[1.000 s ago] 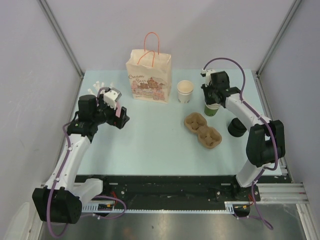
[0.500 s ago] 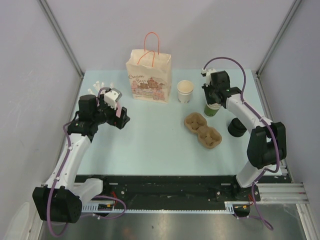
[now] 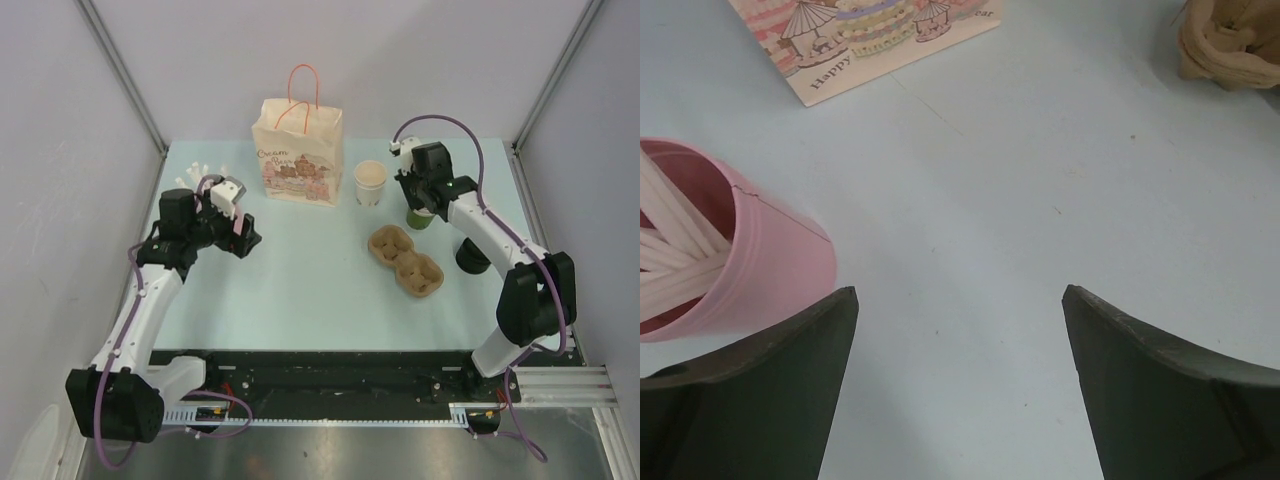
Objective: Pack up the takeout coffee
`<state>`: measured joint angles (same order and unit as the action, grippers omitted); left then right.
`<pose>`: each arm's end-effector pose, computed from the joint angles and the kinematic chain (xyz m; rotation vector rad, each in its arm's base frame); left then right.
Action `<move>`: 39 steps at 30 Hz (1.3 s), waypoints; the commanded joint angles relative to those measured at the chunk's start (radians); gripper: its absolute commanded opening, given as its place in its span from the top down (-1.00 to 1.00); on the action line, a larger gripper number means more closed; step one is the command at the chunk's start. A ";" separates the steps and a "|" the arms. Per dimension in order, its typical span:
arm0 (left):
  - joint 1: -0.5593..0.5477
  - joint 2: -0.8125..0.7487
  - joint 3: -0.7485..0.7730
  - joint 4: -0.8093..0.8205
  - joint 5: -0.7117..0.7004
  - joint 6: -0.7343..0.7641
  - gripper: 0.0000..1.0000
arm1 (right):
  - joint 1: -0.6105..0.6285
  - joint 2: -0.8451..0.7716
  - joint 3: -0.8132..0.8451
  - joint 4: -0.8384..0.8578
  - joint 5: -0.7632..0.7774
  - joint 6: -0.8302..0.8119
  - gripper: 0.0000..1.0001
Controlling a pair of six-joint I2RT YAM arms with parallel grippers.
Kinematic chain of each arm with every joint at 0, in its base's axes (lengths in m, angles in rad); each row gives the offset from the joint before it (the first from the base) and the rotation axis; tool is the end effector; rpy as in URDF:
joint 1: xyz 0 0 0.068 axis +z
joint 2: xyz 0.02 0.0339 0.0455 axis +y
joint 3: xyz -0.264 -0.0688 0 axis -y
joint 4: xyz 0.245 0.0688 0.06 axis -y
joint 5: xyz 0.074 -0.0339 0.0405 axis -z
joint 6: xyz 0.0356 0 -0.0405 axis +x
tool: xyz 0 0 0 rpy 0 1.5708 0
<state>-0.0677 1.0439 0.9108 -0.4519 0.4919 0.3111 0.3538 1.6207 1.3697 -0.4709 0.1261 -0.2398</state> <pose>0.2242 -0.0321 0.3105 0.6681 1.9930 -0.3832 0.3462 0.1231 0.3022 -0.6063 2.2054 -0.0852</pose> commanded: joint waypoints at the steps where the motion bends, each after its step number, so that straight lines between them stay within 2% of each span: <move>1: -0.035 0.062 0.061 0.005 0.063 -0.087 -0.71 | -0.038 0.001 0.043 -0.017 -0.042 -0.018 1.00; 3: -0.110 0.134 0.100 0.012 -0.007 -0.144 -0.52 | -0.038 0.014 0.043 -0.008 -0.071 -0.049 1.00; 5: -0.202 0.194 0.172 0.015 -0.051 -0.222 -0.43 | -0.039 0.021 0.042 0.009 -0.115 -0.082 1.00; 7: -0.254 0.288 0.259 0.025 -0.087 -0.304 -0.42 | -0.041 0.022 0.037 0.026 -0.198 -0.101 1.00; 10: -0.342 0.433 0.399 0.045 -0.079 -0.424 -0.33 | -0.044 0.021 0.026 0.034 -0.239 -0.134 1.00; 14: -0.466 0.617 0.568 0.088 -0.090 -0.509 -0.28 | -0.050 -0.002 -0.015 0.049 -0.301 -0.187 1.00; 17: -0.513 0.750 0.678 0.120 -0.081 -0.572 -0.31 | -0.053 -0.018 -0.049 0.058 -0.338 -0.240 1.00; 25: -0.541 1.056 0.965 0.142 0.000 -0.694 -0.32 | -0.064 -0.039 -0.103 0.080 -0.420 -0.317 1.00; 39: -0.554 1.266 1.183 0.142 0.030 -0.776 -0.24 | -0.065 -0.041 -0.110 0.103 -0.431 -0.316 1.00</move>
<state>-0.6121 2.2726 2.0171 -0.3286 0.4938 -0.4065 0.2821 1.6146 1.2633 -0.3950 -0.2794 -0.5373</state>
